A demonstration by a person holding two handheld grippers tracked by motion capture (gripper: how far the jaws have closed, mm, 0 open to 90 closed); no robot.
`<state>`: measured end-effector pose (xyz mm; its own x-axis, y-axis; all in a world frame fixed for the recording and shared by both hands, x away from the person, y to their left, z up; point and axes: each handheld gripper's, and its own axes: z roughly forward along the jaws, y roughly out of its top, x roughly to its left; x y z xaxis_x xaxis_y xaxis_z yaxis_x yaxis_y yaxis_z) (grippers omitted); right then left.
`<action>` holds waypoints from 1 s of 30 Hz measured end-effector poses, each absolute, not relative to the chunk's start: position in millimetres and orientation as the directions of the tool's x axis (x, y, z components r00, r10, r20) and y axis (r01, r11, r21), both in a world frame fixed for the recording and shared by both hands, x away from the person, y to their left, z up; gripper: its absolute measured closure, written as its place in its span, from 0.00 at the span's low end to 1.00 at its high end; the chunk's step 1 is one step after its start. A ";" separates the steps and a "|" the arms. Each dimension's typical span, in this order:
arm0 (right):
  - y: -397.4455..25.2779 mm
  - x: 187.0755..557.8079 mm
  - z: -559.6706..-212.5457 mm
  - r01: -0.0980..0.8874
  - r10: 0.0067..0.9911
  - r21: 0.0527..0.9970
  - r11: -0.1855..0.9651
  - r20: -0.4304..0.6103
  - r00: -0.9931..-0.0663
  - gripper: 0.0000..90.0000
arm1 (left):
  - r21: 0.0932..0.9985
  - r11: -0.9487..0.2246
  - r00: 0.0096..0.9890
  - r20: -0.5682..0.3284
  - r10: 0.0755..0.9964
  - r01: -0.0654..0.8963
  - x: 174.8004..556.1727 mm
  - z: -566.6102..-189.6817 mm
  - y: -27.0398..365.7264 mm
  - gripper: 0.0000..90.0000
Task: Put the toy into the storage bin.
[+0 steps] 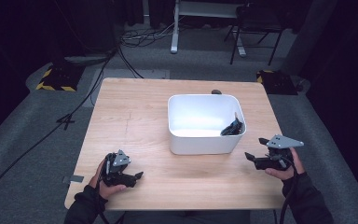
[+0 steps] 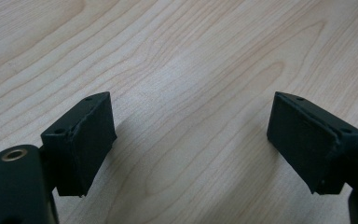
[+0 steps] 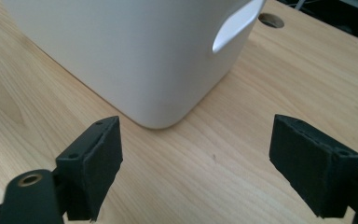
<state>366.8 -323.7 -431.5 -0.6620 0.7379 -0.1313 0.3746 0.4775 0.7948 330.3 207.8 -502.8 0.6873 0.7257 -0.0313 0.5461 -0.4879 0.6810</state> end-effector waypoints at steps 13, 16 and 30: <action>-340.2 357.3 -453.4 0.411 0.741 0.770 0.487 -0.115 -0.661 0.19 | 0.681 -0.488 0.687 -0.031 0.726 0.546 330.3 -502.8 207.8 0.17; -345.2 355.2 -458.0 0.424 0.755 0.777 0.465 -0.098 -0.648 0.19 | 0.681 -0.486 0.686 -0.033 0.727 0.548 330.2 -502.9 207.7 0.17; -367.1 344.5 -480.0 0.478 0.774 0.757 0.445 -0.057 -0.630 0.19 | 0.681 -0.486 0.686 -0.033 0.727 0.548 330.3 -502.9 207.8 0.17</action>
<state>344.5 -367.1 -480.0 -0.6302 0.7743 -0.0567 0.4785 0.4449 0.7571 330.3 207.8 -502.9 0.6863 0.7265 -0.0334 0.5478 -0.4863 0.6808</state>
